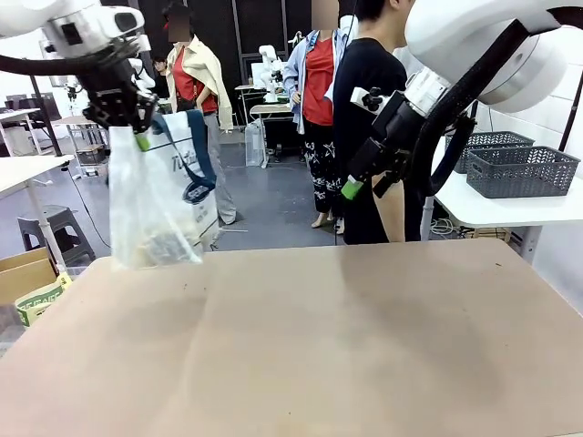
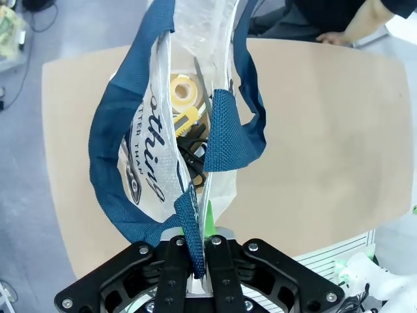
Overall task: Transfer purchased items from the store into the shopping bag.
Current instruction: Move the Reusable shopping bag to the right side of the table.
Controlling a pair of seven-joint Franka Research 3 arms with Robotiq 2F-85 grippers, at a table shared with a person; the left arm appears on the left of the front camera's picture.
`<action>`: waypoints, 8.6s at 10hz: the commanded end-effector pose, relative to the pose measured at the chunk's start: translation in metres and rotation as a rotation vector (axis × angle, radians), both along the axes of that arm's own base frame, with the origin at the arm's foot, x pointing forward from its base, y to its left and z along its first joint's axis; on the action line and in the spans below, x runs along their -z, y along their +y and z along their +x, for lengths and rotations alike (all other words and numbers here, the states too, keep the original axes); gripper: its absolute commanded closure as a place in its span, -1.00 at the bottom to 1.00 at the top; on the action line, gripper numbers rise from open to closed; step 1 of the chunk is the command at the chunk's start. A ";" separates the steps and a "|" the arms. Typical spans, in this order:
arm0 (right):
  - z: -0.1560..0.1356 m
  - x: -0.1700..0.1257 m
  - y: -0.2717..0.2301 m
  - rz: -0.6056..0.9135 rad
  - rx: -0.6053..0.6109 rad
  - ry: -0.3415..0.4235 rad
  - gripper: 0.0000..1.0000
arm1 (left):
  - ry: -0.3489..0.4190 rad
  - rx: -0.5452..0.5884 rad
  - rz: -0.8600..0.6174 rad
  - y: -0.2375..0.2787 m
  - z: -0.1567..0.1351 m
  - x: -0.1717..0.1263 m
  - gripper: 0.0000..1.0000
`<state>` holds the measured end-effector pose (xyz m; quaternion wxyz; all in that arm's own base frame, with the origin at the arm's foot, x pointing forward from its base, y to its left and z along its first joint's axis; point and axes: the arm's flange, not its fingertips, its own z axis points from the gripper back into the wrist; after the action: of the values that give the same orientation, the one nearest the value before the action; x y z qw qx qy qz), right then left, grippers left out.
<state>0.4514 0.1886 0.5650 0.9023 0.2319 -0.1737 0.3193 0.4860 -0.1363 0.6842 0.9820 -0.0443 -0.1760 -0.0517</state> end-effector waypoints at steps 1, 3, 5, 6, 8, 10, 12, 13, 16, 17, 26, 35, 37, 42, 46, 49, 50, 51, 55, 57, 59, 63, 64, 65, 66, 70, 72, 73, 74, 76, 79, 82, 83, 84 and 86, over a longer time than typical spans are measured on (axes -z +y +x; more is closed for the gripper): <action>0.002 -0.001 0.002 0.018 0.005 0.018 -1.00 | -0.019 0.001 -0.019 0.028 -0.021 -0.001 1.00; 0.002 -0.001 0.002 0.018 0.005 0.018 -1.00 | -0.041 0.027 -0.011 0.048 -0.033 0.007 1.00; 0.002 -0.001 0.002 0.018 0.005 0.018 -1.00 | -0.109 0.051 0.038 0.067 -0.044 0.027 1.00; 0.002 -0.001 0.002 0.018 0.005 0.018 -1.00 | -0.117 0.051 0.020 0.079 -0.049 0.033 1.00; 0.002 -0.001 0.002 0.018 0.005 0.018 -1.00 | -0.155 0.012 -0.005 0.105 -0.063 0.042 1.00; 0.002 -0.001 0.002 0.018 0.005 0.018 -1.00 | -0.204 -0.028 -0.059 0.130 -0.079 0.061 1.00; 0.002 -0.001 0.002 0.018 0.005 0.018 -1.00 | -0.229 -0.054 0.003 0.145 -0.086 0.080 1.00; 0.002 -0.001 0.002 0.018 0.005 0.018 -1.00 | -0.244 -0.078 0.002 0.153 -0.088 0.091 1.00; 0.002 -0.001 0.002 0.018 0.005 0.018 -1.00 | -0.208 -0.053 0.021 0.168 -0.093 0.113 1.00; 0.002 -0.001 0.002 0.018 0.005 0.018 -1.00 | -0.206 -0.045 0.008 0.171 -0.096 0.122 1.00; 0.002 -0.001 0.002 0.018 0.005 0.018 -1.00 | -0.127 -0.071 -0.007 0.179 -0.106 0.145 1.00; 0.002 -0.001 0.002 0.018 0.005 0.018 -1.00 | -0.093 -0.058 0.001 0.162 -0.103 0.142 -1.00; 0.002 -0.001 0.002 0.018 0.005 0.018 -1.00 | -0.096 -0.057 0.000 0.160 -0.104 0.133 -1.00; 0.002 -0.001 0.002 0.018 0.005 0.018 -1.00 | -0.121 -0.068 0.029 0.157 -0.112 0.114 -1.00; 0.002 -0.001 0.002 0.018 0.005 0.018 -1.00 | -0.115 -0.072 0.029 0.159 -0.108 0.116 -1.00; 0.002 -0.001 0.002 0.018 0.005 0.018 -1.00 | -0.148 -0.102 -0.006 0.155 -0.108 0.106 -1.00; 0.002 -0.001 0.002 0.018 0.005 0.018 -1.00 | -0.160 -0.075 -0.051 0.152 -0.109 0.097 -1.00; 0.002 -0.001 0.002 0.018 0.005 0.018 -1.00 | -0.176 -0.032 -0.064 0.146 -0.109 0.089 -1.00; -0.001 0.001 0.000 0.023 -0.056 -0.061 -1.00 | -0.087 0.282 -0.227 0.099 -0.100 0.084 -1.00; -0.005 0.014 0.011 0.051 -0.150 -0.090 -1.00 | -0.060 0.459 -0.355 0.074 -0.102 0.092 -1.00; -0.005 0.025 0.021 0.082 -0.307 -0.195 -1.00 | -0.055 0.577 -0.393 0.056 -0.107 0.106 -1.00; 0.009 0.054 0.025 0.134 -0.465 -0.277 -1.00 | -0.180 0.714 -0.389 0.042 -0.108 0.145 -1.00; 0.014 0.055 0.022 0.135 -0.427 -0.265 -1.00 | -0.196 0.635 -0.370 0.041 -0.107 0.149 -1.00; 0.005 0.042 0.035 0.097 -0.436 -0.276 -1.00 | -0.100 0.701 -0.379 0.040 -0.111 0.133 -1.00; 0.005 0.042 0.035 0.097 -0.436 -0.276 -1.00 | -0.100 0.701 -0.379 0.040 -0.111 0.133 -1.00; 0.020 0.056 0.030 0.090 -0.445 -0.287 -1.00 | -0.191 0.765 -0.465 0.027 -0.111 0.157 -1.00; 0.027 0.053 0.026 0.092 -0.439 -0.309 -1.00 | -0.232 0.854 -0.471 0.015 -0.105 0.171 -1.00; 0.030 0.053 0.024 0.095 -0.439 -0.319 -1.00 | -0.245 0.895 -0.491 0.012 -0.101 0.175 -1.00; 0.031 0.051 0.023 0.090 -0.438 -0.328 -1.00 | -0.248 0.910 -0.496 0.008 -0.098 0.177 -1.00; 0.035 0.049 0.022 0.088 -0.441 -0.339 -1.00 | -0.245 0.928 -0.510 -0.001 -0.093 0.180 -1.00; 0.037 0.051 0.022 0.081 -0.435 -0.374 -1.00 | -0.233 0.936 -0.523 -0.004 -0.092 0.179 -1.00; 0.031 0.046 0.022 0.088 -0.428 -0.317 -1.00 | -0.221 0.916 -0.497 -0.005 -0.096 0.180 -1.00; 0.031 0.046 0.022 0.088 -0.428 -0.317 -1.00 | -0.221 0.916 -0.497 -0.005 -0.096 0.180 -1.00; 0.031 0.046 0.022 0.088 -0.428 -0.317 -1.00 | -0.221 0.916 -0.497 -0.005 -0.096 0.180 -1.00; 0.031 0.046 0.022 0.088 -0.428 -0.317 -1.00 | -0.221 0.916 -0.497 -0.005 -0.096 0.180 -1.00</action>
<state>0.4826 0.2106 0.5197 0.7635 0.2470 -0.2763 0.5289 0.3914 -0.1409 0.5040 0.7996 -0.3326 -0.2436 -0.4367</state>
